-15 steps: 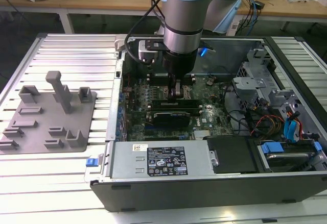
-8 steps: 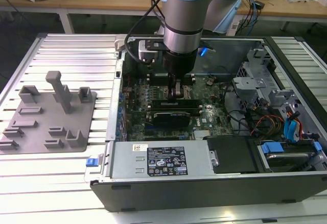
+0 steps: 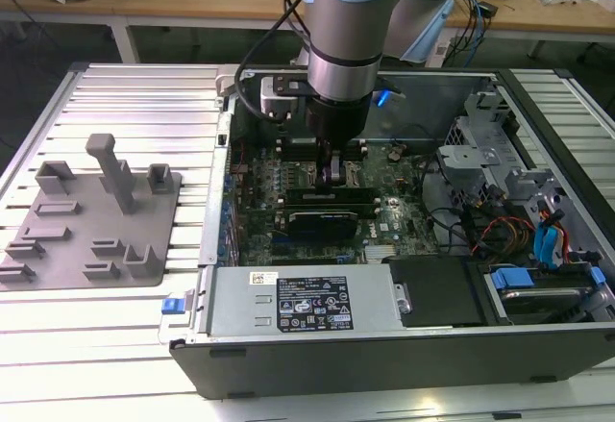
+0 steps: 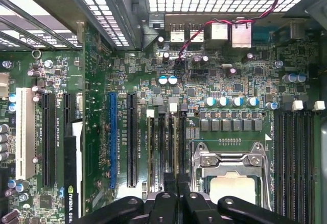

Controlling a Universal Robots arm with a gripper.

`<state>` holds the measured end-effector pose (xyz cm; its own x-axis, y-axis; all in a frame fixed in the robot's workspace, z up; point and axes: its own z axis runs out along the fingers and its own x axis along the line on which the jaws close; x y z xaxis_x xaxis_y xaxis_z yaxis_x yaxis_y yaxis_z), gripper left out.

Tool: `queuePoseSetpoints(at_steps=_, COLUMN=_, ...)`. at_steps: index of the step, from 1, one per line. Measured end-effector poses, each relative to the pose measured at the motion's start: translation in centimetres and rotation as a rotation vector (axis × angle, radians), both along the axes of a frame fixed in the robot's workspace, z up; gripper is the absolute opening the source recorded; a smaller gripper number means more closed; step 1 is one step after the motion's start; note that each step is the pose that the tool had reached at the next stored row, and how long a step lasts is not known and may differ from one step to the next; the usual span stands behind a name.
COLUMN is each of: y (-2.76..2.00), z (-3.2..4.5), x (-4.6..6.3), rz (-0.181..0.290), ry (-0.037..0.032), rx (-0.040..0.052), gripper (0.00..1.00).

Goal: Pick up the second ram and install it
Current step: 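Insert the second ram into the second slot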

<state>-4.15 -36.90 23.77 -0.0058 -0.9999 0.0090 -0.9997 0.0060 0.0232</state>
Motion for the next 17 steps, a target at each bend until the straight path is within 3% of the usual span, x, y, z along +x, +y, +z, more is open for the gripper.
queuePoseSetpoints(at_steps=17, y=-0.02, z=-0.2, x=-0.01, rz=0.0, ry=0.0001, rx=0.004, gripper=0.09)
